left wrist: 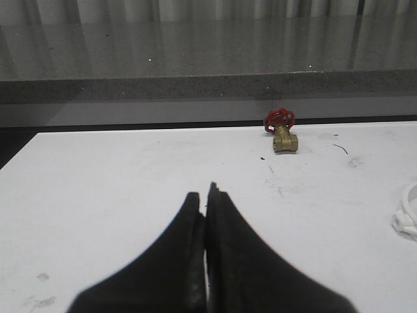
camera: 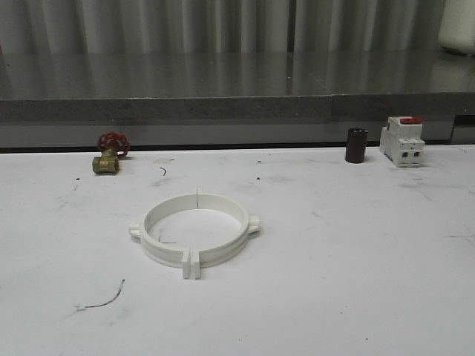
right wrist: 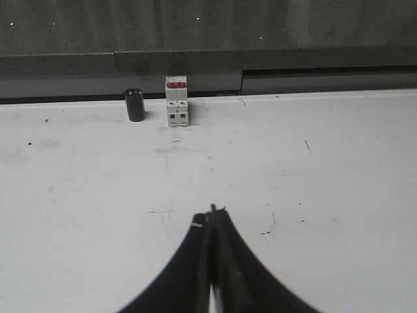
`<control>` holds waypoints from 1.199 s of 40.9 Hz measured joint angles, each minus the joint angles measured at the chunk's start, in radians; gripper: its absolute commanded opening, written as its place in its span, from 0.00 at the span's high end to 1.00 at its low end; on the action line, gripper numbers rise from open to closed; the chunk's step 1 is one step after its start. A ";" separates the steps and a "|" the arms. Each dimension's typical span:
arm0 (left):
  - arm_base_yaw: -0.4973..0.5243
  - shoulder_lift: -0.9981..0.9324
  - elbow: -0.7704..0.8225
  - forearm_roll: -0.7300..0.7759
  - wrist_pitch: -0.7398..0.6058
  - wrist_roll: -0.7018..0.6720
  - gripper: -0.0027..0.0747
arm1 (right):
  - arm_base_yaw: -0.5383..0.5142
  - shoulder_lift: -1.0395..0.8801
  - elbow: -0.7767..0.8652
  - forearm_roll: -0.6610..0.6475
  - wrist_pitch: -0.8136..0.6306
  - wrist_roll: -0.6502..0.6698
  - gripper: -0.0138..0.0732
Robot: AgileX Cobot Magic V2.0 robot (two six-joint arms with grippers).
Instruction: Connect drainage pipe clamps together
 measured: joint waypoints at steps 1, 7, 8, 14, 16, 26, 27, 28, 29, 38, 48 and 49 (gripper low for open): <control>0.000 0.000 0.000 0.000 0.000 0.000 0.99 | 0.000 0.000 0.000 0.000 0.000 0.000 0.91; 0.000 0.000 0.000 0.000 0.000 0.000 0.99 | 0.000 0.000 0.029 -0.012 -0.077 -0.009 0.91; 0.000 0.000 0.000 0.000 0.000 0.000 0.99 | 0.000 0.000 0.042 -0.007 -0.105 -0.019 0.91; 0.000 0.000 0.000 0.000 0.000 0.000 0.99 | 0.000 -0.002 0.204 0.181 -0.333 -0.203 0.91; 0.000 0.000 0.000 0.000 0.000 0.000 0.99 | 0.000 -0.010 0.258 0.240 -0.383 -0.254 0.91; 0.002 0.000 0.000 0.000 0.002 0.000 0.99 | 0.000 -0.048 0.412 0.316 -0.464 -0.320 0.91; 0.002 0.000 0.000 0.000 0.002 0.000 0.99 | 0.000 -0.048 0.413 0.316 -0.464 -0.322 0.91; 0.002 0.000 0.000 0.000 0.002 0.000 0.99 | 0.000 -0.048 0.414 0.316 -0.464 -0.322 0.91; 0.002 0.000 0.000 0.000 0.002 0.000 0.99 | 0.000 -0.048 0.414 0.316 -0.464 -0.322 0.91; 0.002 0.000 0.000 0.000 0.002 0.000 0.99 | 0.000 -0.048 0.414 0.318 -0.464 -0.322 0.91; 0.002 0.000 0.000 0.000 0.002 0.000 0.99 | 0.000 -0.048 0.414 0.320 -0.464 -0.322 0.91; 0.002 0.000 0.000 0.000 0.002 0.000 0.99 | 0.000 -0.048 0.414 0.320 -0.464 -0.322 0.91</control>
